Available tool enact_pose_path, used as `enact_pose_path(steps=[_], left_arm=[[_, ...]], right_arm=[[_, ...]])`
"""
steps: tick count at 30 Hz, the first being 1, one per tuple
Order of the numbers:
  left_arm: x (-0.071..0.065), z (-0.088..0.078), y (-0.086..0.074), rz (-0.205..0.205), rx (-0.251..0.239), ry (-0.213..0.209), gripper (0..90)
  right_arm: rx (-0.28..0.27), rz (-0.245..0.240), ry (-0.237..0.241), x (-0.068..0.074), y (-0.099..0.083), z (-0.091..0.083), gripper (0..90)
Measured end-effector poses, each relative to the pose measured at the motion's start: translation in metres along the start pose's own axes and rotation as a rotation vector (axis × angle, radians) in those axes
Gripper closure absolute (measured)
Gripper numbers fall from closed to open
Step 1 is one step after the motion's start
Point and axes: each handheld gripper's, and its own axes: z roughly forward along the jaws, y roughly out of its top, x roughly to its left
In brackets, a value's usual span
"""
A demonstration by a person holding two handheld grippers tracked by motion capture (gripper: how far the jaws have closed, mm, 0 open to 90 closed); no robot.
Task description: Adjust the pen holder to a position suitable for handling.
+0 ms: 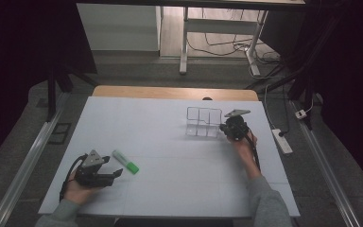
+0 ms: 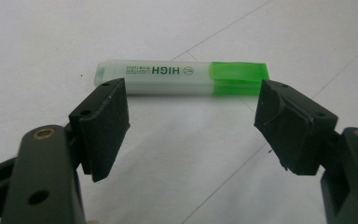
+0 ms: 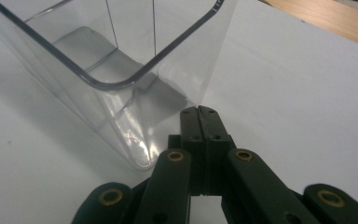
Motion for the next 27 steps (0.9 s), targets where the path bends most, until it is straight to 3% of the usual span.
enact_pose_path(steps=[8, 27], left_arm=[[0.000, 0.001, 0.000, 0.000, 0.002, -0.001, 25.7], [-0.001, 0.002, 0.001, 0.005, 0.004, -0.004, 25.8]], right_arm=[[-0.004, -0.030, 0.009, 0.017, 0.010, 0.011, 89.1], [-0.014, -0.047, 0.057, 0.041, 0.027, 0.031, 89.1]])
